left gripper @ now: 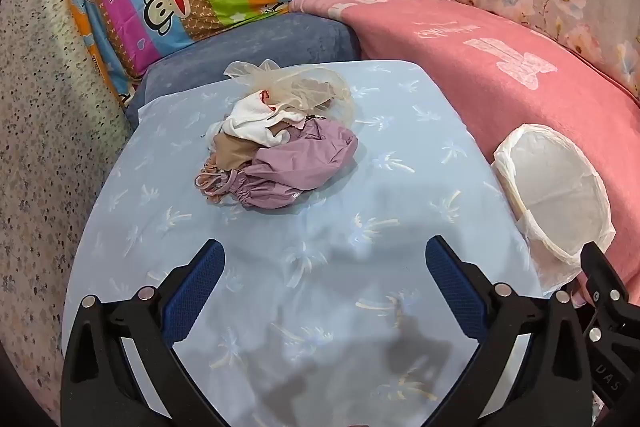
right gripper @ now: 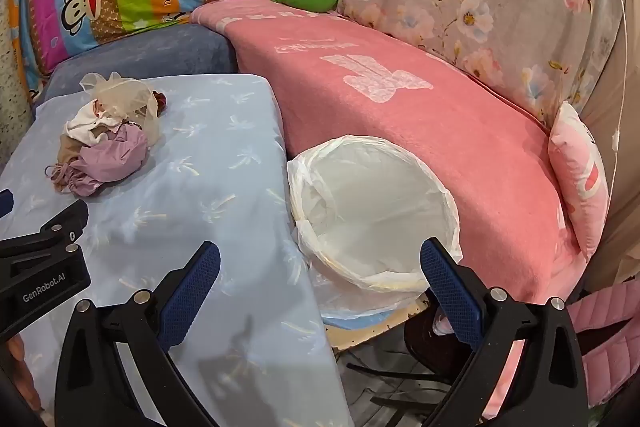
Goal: Collect trash
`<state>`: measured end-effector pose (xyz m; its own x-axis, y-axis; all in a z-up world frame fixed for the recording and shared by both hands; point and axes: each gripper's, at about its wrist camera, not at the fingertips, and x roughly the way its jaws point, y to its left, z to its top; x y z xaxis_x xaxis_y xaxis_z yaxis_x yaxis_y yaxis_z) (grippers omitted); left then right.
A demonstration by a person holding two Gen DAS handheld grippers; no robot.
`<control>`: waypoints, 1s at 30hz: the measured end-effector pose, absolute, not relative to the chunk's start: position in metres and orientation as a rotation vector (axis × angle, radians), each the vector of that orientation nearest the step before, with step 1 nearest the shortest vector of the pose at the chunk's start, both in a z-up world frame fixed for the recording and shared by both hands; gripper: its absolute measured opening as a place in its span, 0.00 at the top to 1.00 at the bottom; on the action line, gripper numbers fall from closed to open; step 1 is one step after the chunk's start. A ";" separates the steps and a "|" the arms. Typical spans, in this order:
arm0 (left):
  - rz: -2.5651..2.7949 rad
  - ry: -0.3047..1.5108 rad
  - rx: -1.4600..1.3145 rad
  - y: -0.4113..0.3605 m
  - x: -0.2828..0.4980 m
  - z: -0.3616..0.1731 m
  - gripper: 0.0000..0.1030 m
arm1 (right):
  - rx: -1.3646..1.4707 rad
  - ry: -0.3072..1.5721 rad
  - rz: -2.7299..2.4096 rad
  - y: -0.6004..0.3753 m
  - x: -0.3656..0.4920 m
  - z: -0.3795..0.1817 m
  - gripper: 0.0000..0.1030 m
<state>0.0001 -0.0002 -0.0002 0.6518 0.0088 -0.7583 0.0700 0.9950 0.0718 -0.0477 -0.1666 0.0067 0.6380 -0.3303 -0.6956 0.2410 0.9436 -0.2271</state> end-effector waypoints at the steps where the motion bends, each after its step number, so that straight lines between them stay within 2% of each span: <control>1: -0.034 0.861 0.101 0.000 0.000 0.000 0.07 | -0.115 0.814 -0.326 -0.167 -0.048 0.007 0.06; 30: -0.051 0.849 0.093 -0.016 -0.012 0.008 0.07 | -0.127 0.812 -0.317 -0.175 -0.058 0.017 0.06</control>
